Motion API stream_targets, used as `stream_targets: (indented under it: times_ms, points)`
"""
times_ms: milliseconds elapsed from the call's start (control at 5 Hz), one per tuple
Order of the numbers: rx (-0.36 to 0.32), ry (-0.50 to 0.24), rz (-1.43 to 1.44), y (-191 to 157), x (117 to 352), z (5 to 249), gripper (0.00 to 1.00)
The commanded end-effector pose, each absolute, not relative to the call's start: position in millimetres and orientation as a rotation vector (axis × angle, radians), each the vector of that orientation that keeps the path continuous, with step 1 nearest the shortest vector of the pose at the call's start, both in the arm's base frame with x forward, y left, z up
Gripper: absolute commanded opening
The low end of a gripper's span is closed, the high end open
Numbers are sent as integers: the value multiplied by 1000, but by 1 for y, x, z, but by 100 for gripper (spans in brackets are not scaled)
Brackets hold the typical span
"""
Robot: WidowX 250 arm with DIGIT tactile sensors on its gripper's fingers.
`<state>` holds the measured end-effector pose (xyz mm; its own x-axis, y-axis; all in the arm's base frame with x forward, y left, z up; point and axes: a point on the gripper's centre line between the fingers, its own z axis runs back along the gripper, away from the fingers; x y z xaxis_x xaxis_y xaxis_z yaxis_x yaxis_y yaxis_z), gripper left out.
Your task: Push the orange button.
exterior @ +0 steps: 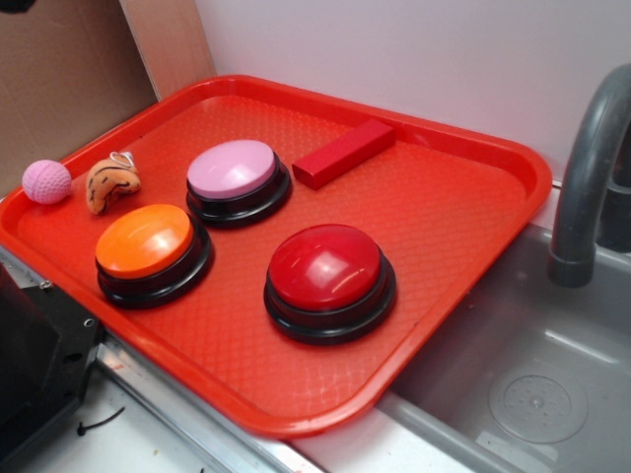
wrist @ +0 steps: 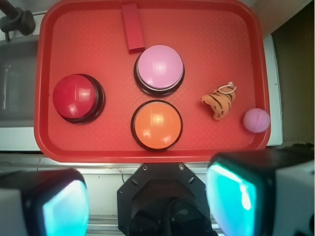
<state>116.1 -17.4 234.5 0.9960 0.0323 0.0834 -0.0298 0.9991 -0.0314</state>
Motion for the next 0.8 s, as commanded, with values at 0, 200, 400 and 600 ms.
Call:
stream_targets:
  times_ms: [0,200,400,600]
  points:
    - [-30,-84,31,-17,116,234,100]
    - [-6,-82,-204,-12,142,184,100]
    - [-29,-85,-271,-15,146,140,100]
    - [-66,-129,-310,-16,147,105,100]
